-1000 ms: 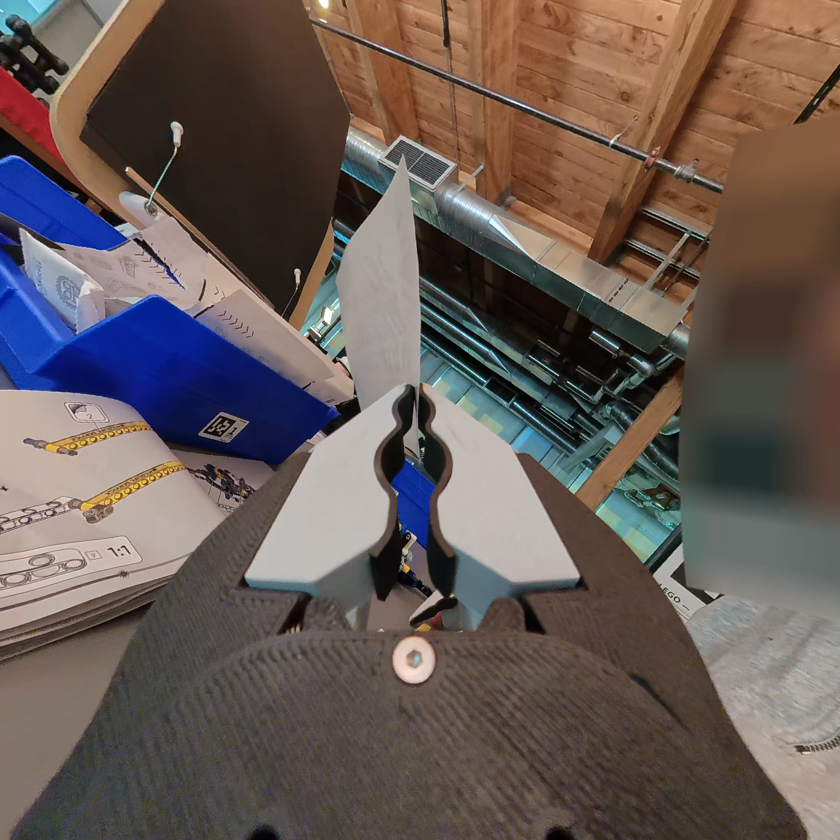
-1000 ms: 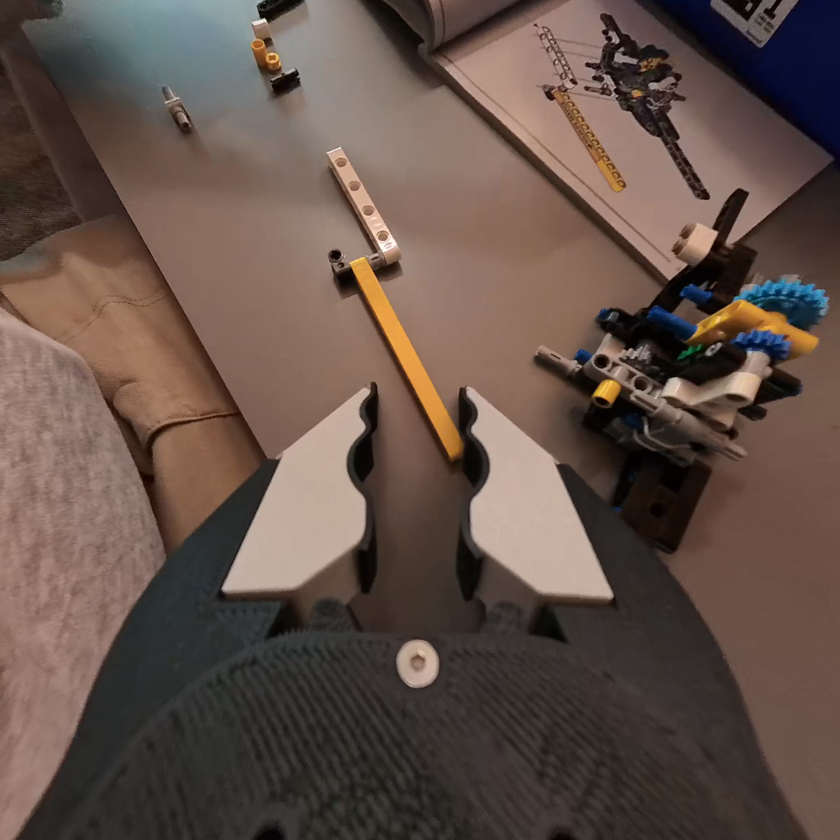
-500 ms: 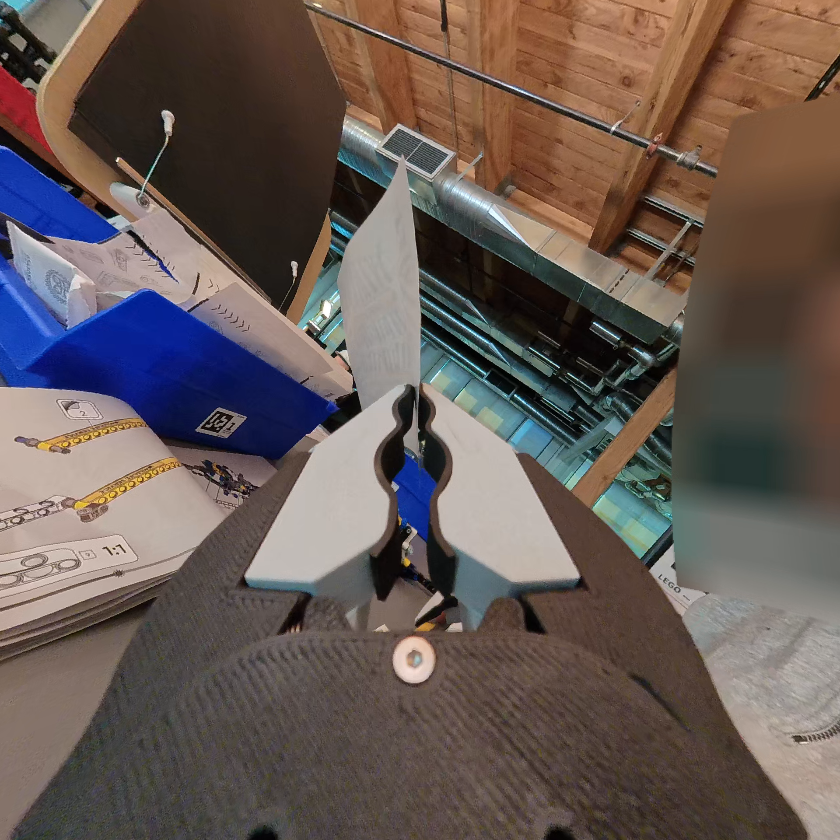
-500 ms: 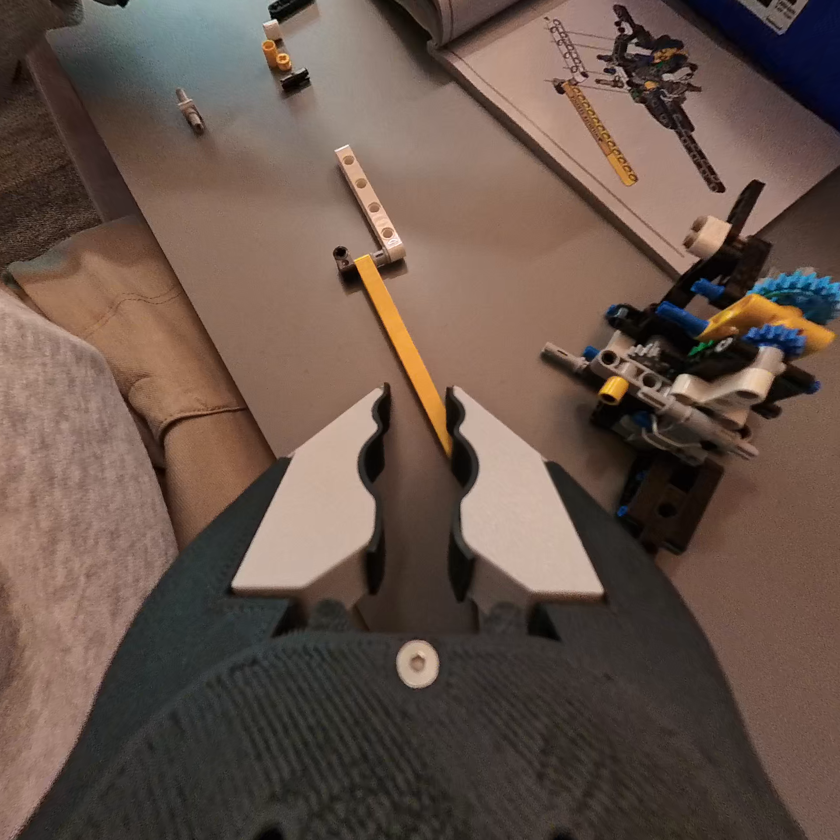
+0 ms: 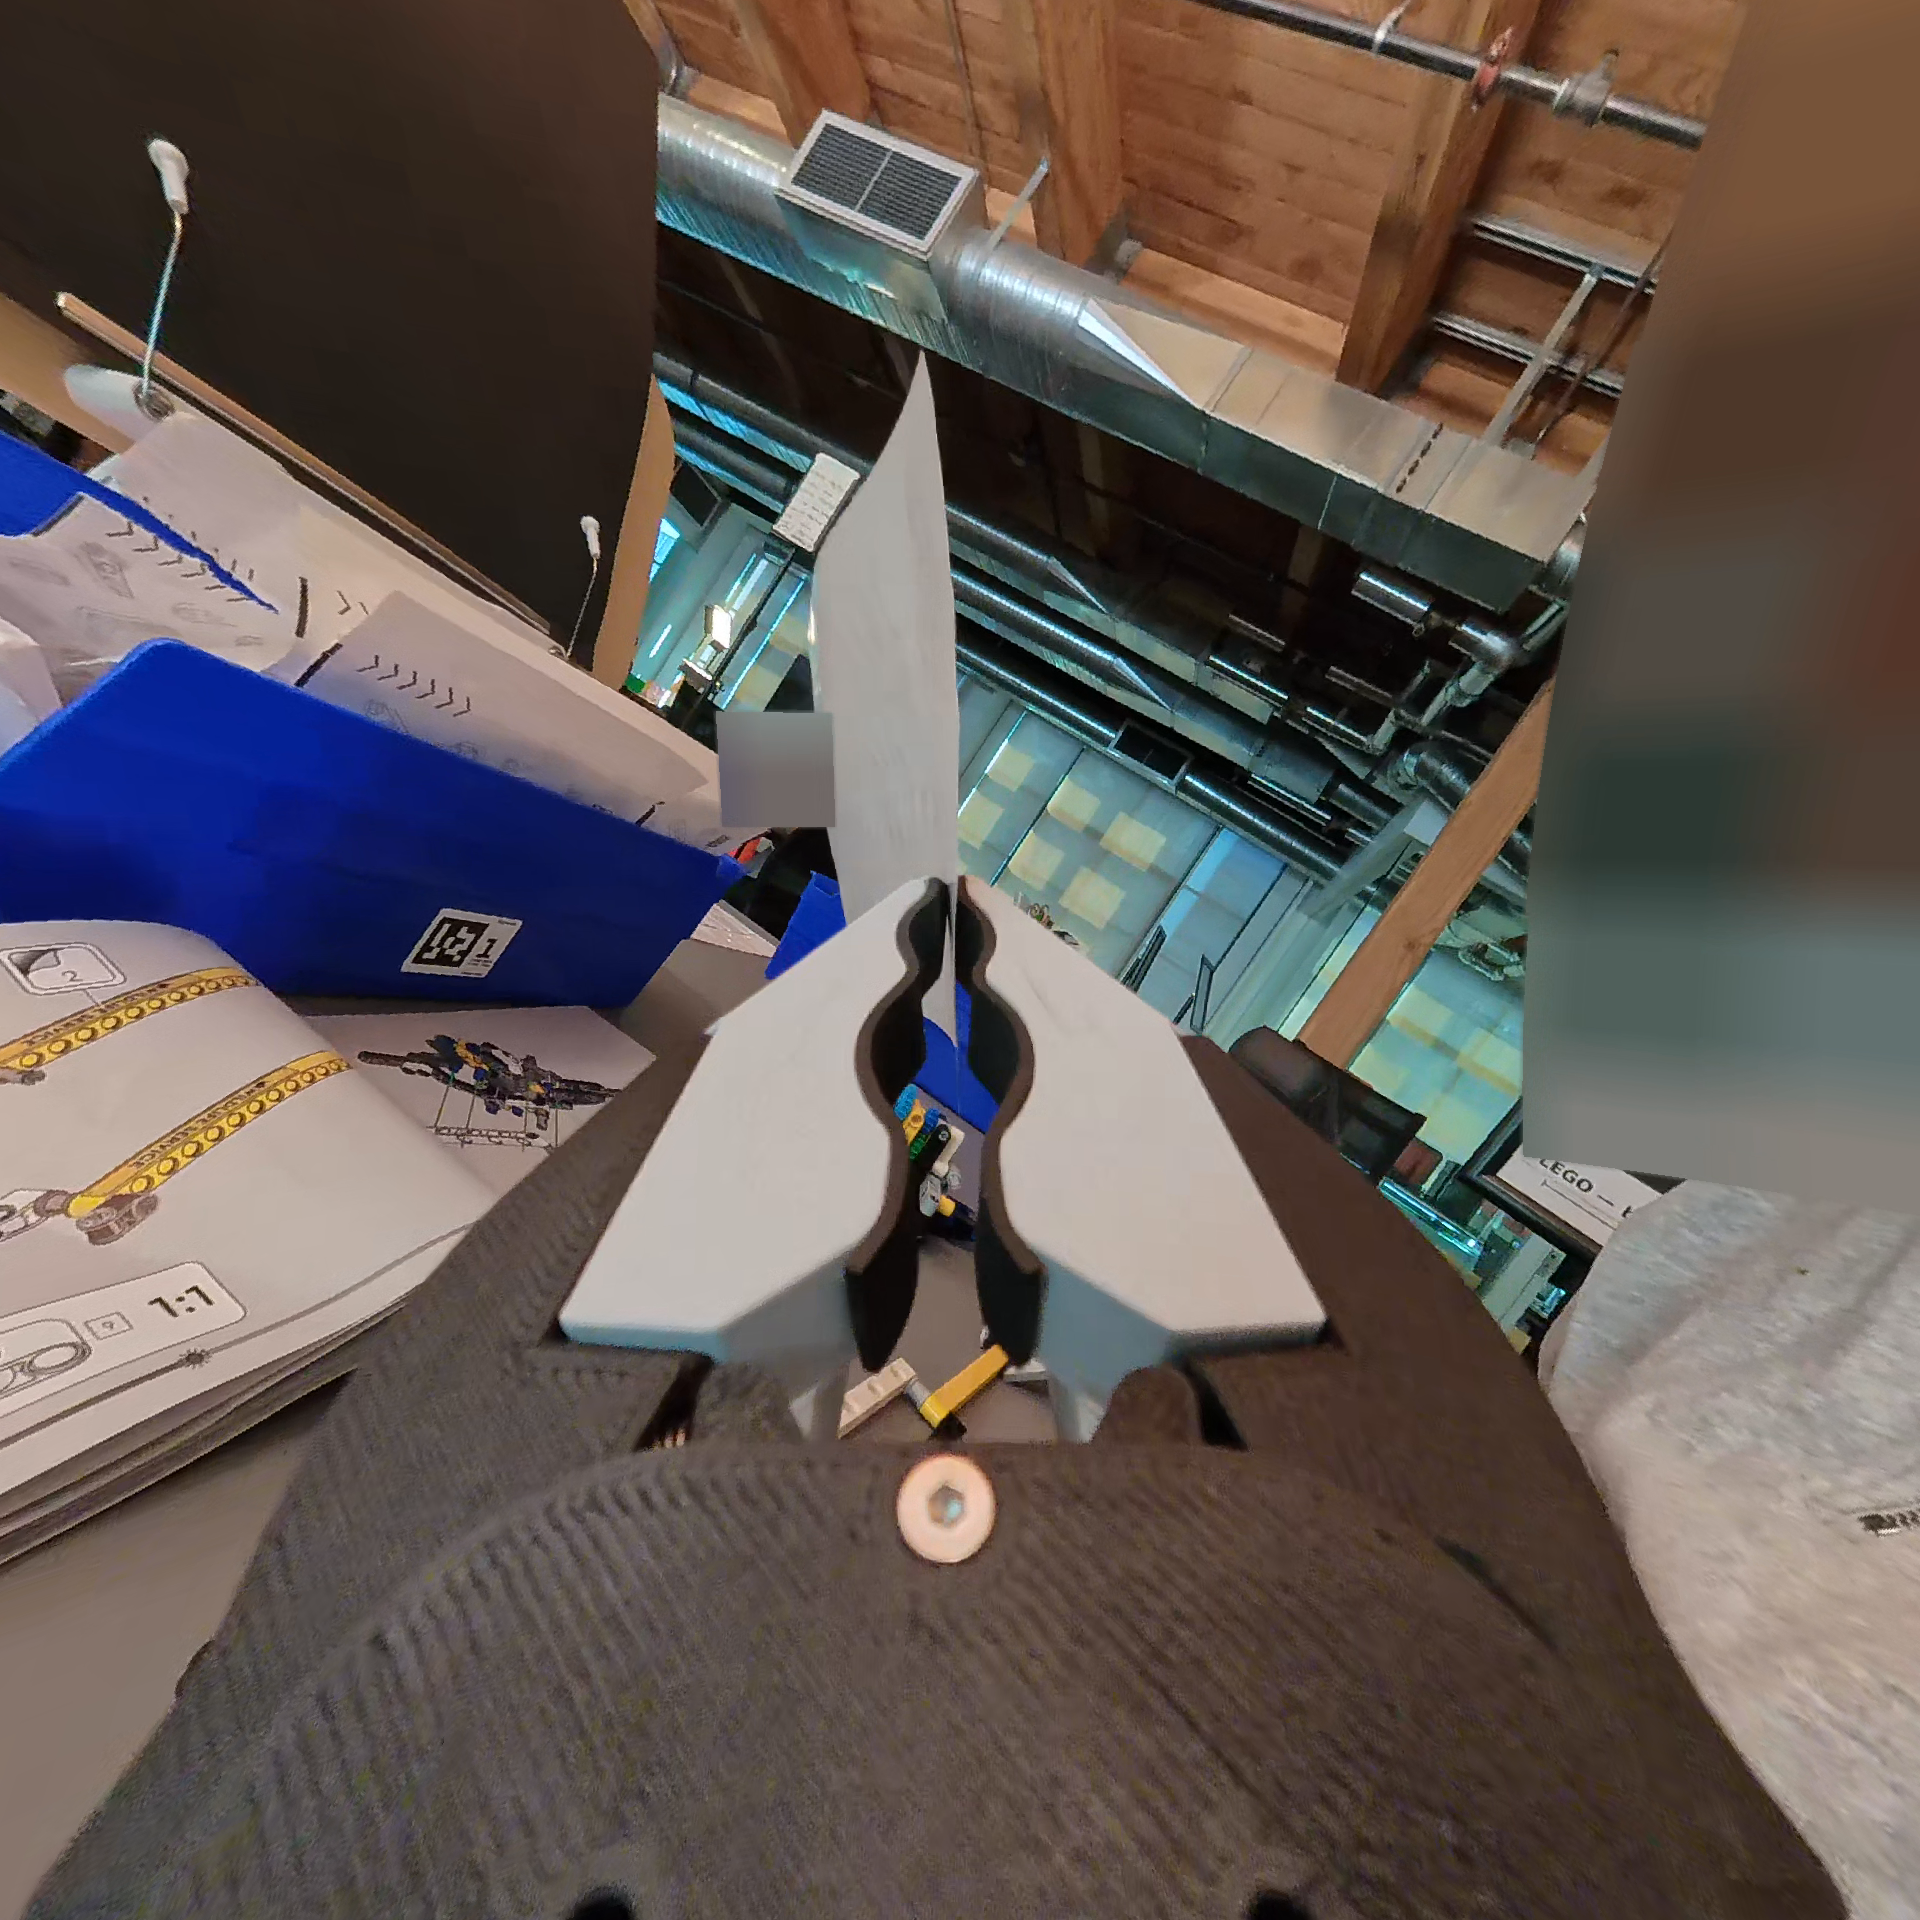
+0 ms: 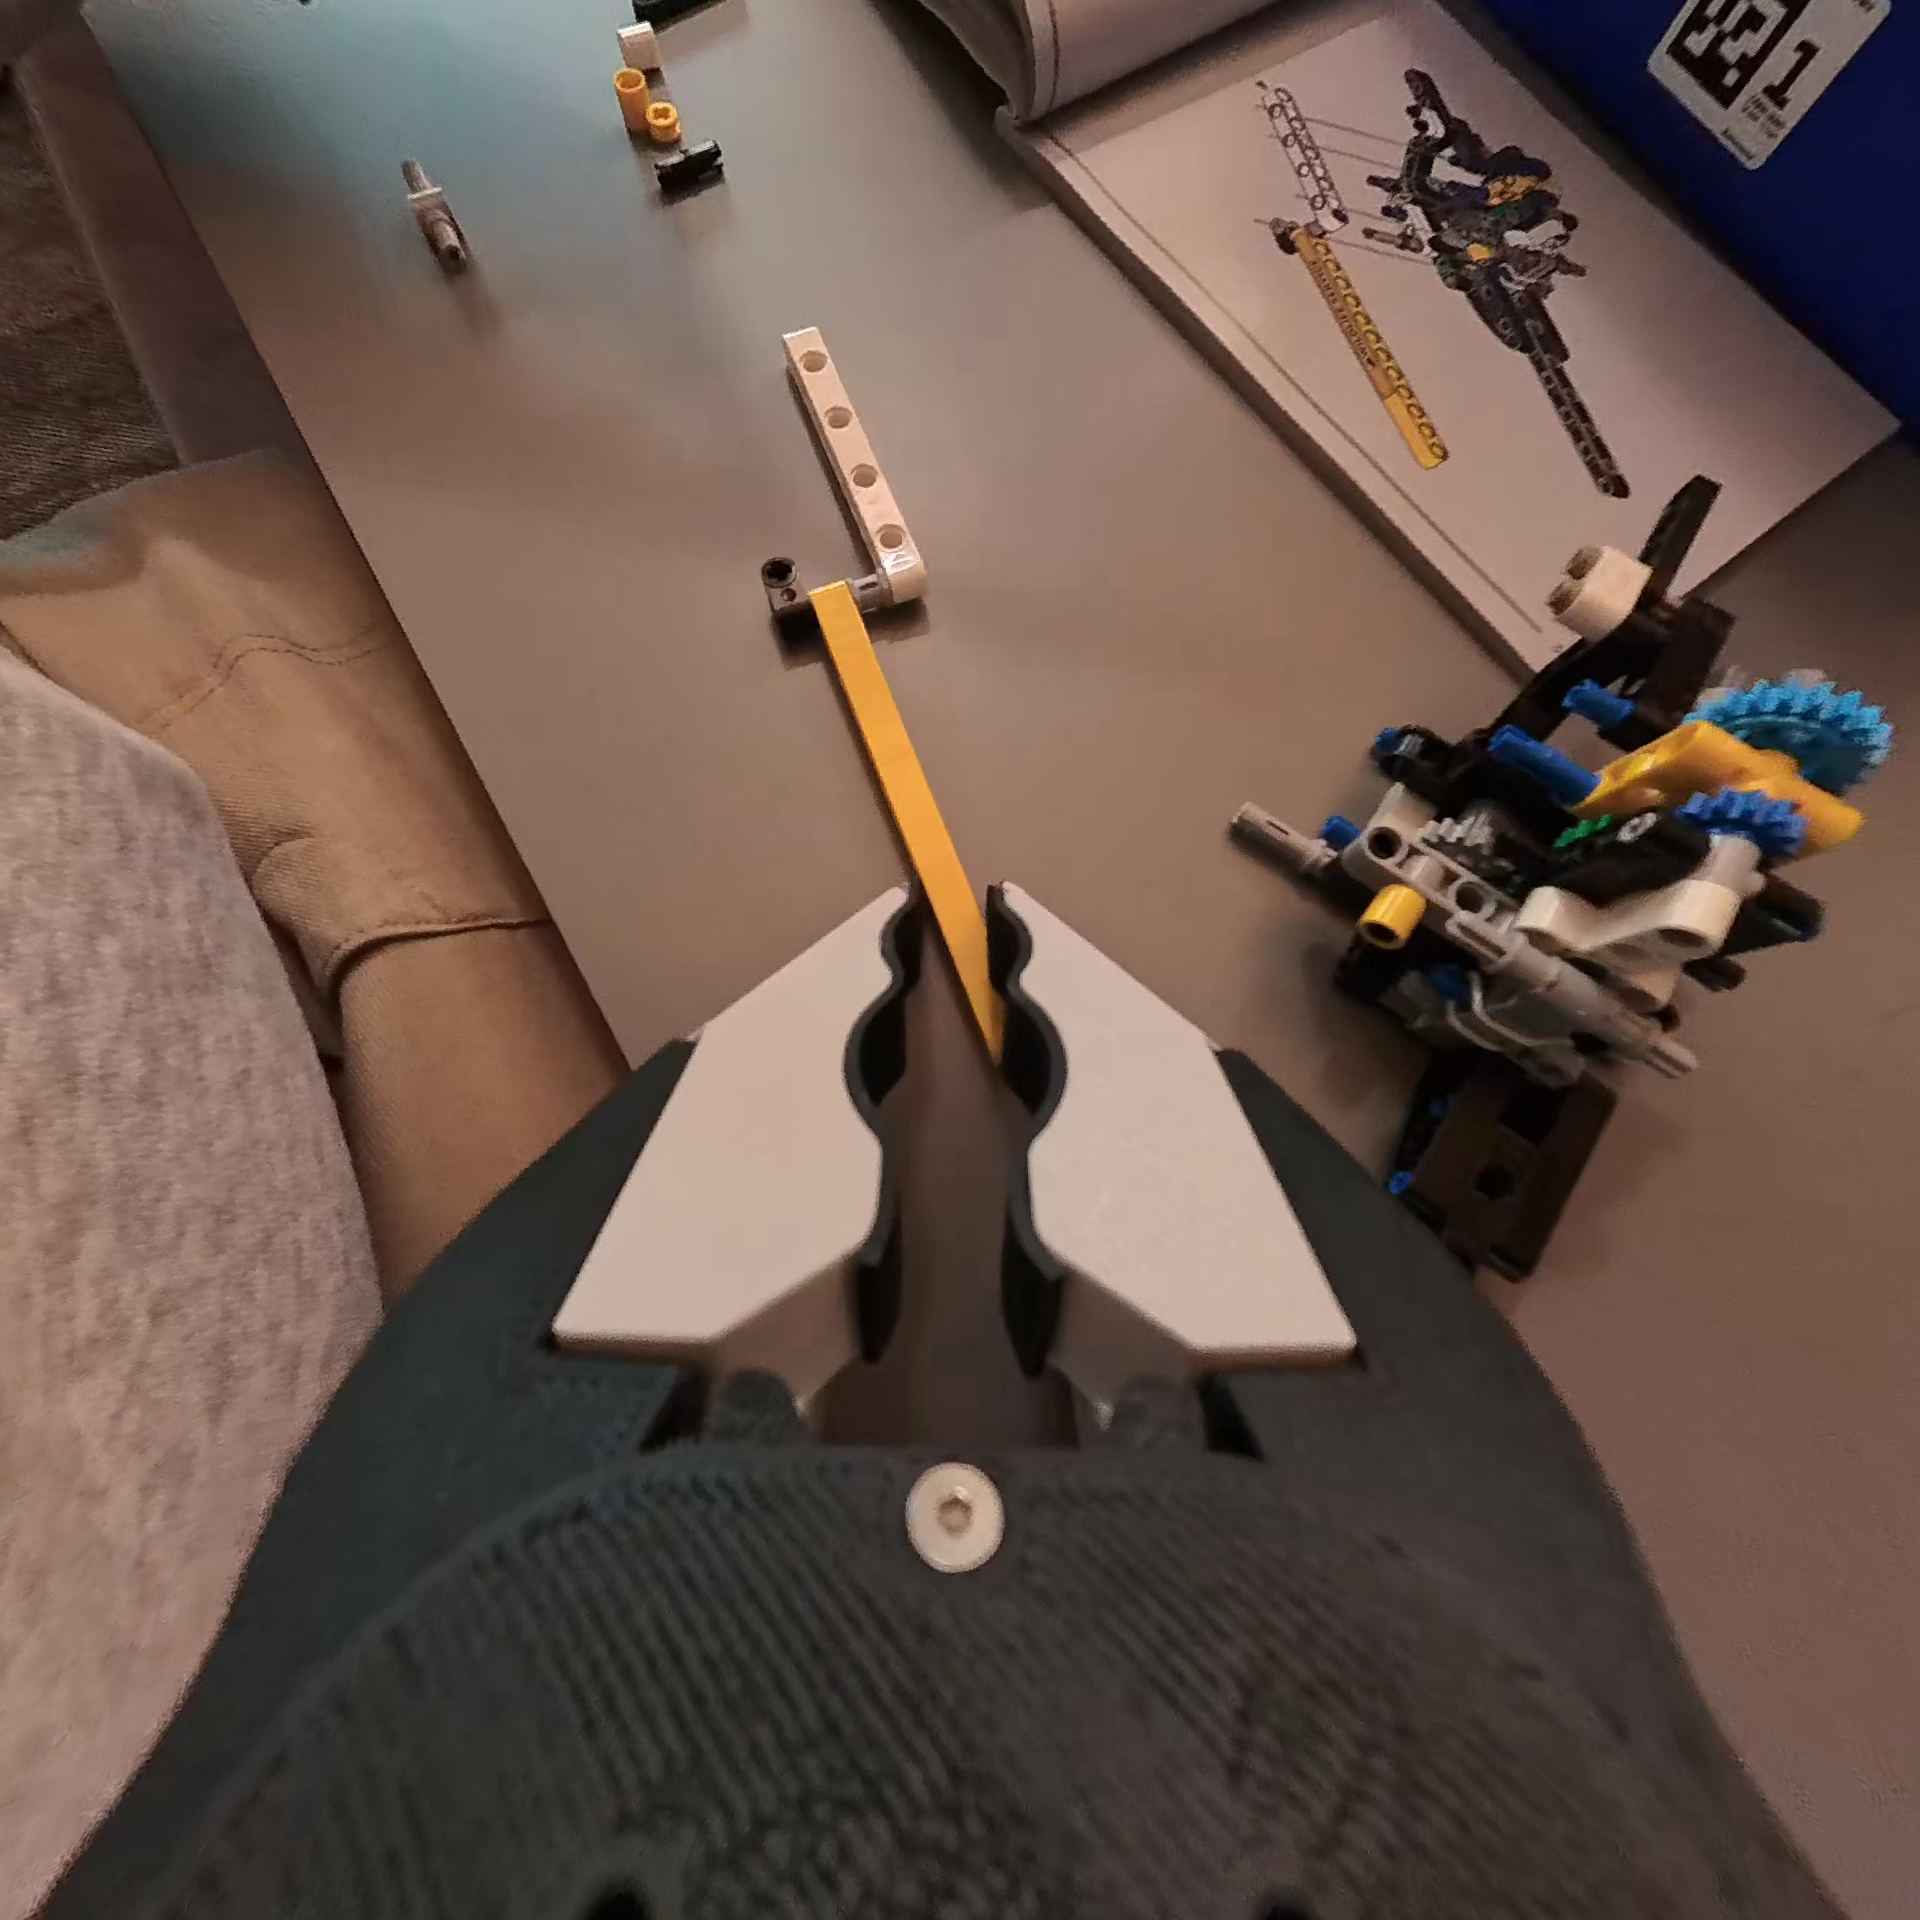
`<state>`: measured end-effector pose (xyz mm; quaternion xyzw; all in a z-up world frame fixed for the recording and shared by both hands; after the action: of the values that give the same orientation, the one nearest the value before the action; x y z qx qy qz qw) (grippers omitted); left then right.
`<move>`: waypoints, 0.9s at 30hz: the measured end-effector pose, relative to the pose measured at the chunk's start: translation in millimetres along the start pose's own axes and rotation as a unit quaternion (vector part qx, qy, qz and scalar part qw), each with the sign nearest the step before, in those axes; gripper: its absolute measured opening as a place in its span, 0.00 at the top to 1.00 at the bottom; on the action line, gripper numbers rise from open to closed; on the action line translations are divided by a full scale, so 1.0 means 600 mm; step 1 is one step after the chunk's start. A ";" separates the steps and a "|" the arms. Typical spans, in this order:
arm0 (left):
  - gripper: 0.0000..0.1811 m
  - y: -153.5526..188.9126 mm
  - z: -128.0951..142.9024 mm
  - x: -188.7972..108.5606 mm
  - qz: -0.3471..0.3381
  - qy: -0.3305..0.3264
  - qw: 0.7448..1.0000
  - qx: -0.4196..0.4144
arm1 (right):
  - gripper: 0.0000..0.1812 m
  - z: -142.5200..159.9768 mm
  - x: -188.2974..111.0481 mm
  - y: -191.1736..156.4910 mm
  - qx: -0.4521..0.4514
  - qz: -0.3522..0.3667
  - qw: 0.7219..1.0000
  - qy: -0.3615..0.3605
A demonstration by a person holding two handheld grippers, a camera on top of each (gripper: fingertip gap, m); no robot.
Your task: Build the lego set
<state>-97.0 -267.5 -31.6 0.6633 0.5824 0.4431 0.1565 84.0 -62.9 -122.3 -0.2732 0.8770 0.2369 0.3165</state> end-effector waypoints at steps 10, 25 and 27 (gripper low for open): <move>1.00 0.000 0.001 0.001 0.002 -0.002 1.000 -0.004 | 0.95 0.000 0.000 -0.001 -0.009 0.001 1.000 0.003; 1.00 0.000 0.001 0.001 0.002 -0.002 1.000 -0.005 | 0.95 0.000 0.001 -0.001 -0.010 0.003 1.000 0.007; 1.00 0.000 0.001 0.001 0.001 -0.002 1.000 -0.005 | 0.95 0.000 0.001 -0.001 -0.011 0.003 1.000 0.007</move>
<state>-96.6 -266.9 -32.1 0.6640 0.5788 0.4453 0.1605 83.8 -63.6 -122.7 -0.2757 0.8774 0.2453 0.3066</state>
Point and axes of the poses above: each gripper's, where its closed fingertips meet, x out along the fingers, z out of its underside, y = z × x across the jaws, the point moved 6 cm from there along -x, back along the fingers, and after that the axes turned 15 degrees about -x, right-handed, at the moved point
